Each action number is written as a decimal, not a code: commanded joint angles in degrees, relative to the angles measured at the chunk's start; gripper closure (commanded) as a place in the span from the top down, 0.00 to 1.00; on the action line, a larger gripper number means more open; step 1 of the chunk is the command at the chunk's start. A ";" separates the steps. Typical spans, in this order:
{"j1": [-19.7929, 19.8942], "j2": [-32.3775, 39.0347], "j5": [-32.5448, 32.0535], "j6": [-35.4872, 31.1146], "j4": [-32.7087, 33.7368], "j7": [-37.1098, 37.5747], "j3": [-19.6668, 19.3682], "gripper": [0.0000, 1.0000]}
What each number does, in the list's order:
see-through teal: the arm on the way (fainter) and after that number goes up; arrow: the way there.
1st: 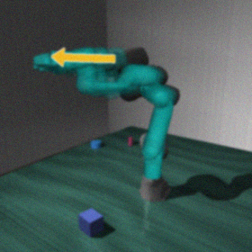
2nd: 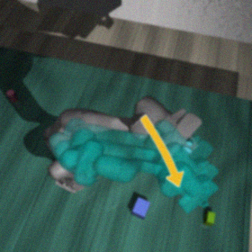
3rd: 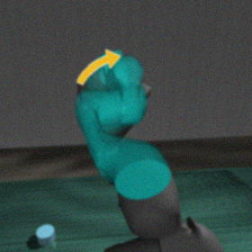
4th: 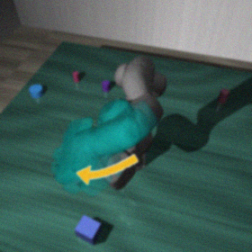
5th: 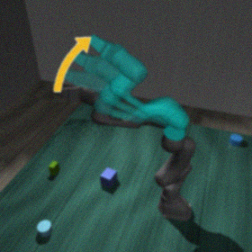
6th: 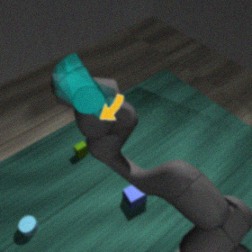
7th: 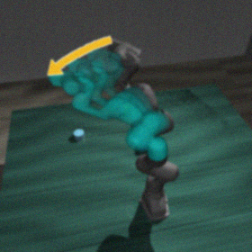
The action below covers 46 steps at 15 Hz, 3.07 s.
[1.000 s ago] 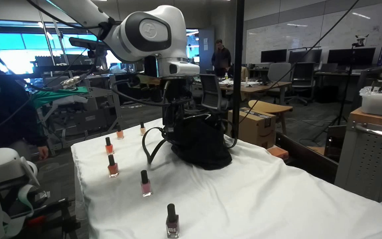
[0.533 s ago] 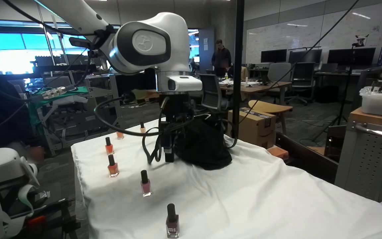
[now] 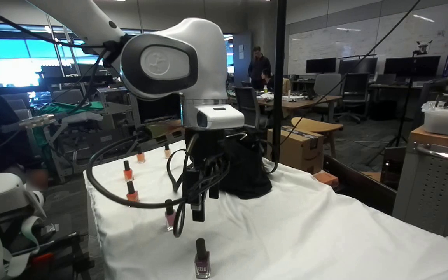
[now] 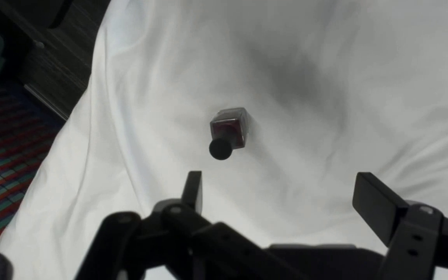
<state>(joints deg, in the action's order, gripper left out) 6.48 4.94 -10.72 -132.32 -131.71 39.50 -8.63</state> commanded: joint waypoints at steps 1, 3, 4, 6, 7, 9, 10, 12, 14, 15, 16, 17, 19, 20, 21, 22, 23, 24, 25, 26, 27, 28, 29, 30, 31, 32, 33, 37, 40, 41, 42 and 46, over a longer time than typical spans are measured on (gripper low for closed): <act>1.39 -1.46 1.37 -2.65 -2.65 -6.65 -1.02 1.00; 2.00 -0.56 1.98 -3.59 -2.88 -10.50 -1.43 1.00; 2.31 0.08 2.46 -3.81 -2.80 -12.32 -1.65 1.00; 2.86 1.23 3.70 -4.62 -2.90 -15.94 -1.90 1.00; 3.07 1.97 4.39 -5.30 -2.94 -17.73 -1.94 1.00; 3.45 3.75 6.53 -6.30 -2.55 -21.50 -1.84 1.00; 3.60 4.69 7.49 -6.98 -2.38 -23.05 -1.77 1.00; 3.91 6.67 9.87 -7.99 -2.05 -26.49 -1.51 1.00; 4.06 8.52 11.52 -8.61 -1.73 -28.94 -1.39 1.00; 4.17 9.35 12.21 -8.67 -1.46 -29.95 -1.40 1.00; 4.26 10.08 12.86 -9.05 -1.41 -30.78 -1.36 1.00; 4.36 10.57 13.34 -9.22 -1.40 -31.52 -1.35 1.00; 4.59 11.36 14.35 -9.86 -1.54 -32.80 -1.30 1.00; 4.68 11.60 14.61 -10.24 -1.67 -33.20 -1.34 1.00; 4.74 11.71 14.67 -10.43 -1.78 -33.57 -1.39 1.00; 4.82 11.62 14.74 -10.85 -1.97 -33.88 -1.42 1.00; 4.86 11.69 14.78 -11.30 -2.07 -34.00 -1.48 1.00; 5.01 11.78 15.01 -11.61 -2.04 -34.52 -1.39 1.00; 5.27 12.04 15.47 -12.09 -1.98 -35.11 -1.21 1.00; 5.48 12.28 15.96 -12.56 -1.92 -35.67 -1.04 1.00; 5.76 12.71 16.74 -12.86 -1.70 -36.51 -0.81 1.00; 5.91 13.06 17.40 -13.02 -1.62 -37.11 -0.69 1.00; 6.07 13.31 18.04 -13.16 -1.63 -37.78 -0.55 1.00; 6.22 13.31 18.84 -13.63 -1.71 -38.65 -0.34 1.00; 6.28 13.40 19.41 -13.97 -1.78 -39.30 -0.24 1.00; 6.35 13.64 19.96 -14.15 -1.73 -39.82 -0.11 1.00; 6.48 13.87 20.62 -14.19 -1.69 -40.44 0.06 1.00; 5.77 13.83 19.82 -14.19 -2.08 -39.65 -0.37 1.00; 4.71 12.24 17.34 -13.81 -2.55 -37.42 -1.59 1.00; 4.29 11.63 16.31 -13.67 -2.68 -36.52 -2.00 1.00; 4.07 11.10 15.56 -13.51 -2.77 -36.03 -2.24 1.00; 2.96 8.56 12.27 -13.33 -3.62 -33.26 -2.73 1.00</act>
<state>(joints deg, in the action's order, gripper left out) 10.99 16.67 4.21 -145.60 -133.89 3.52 -10.29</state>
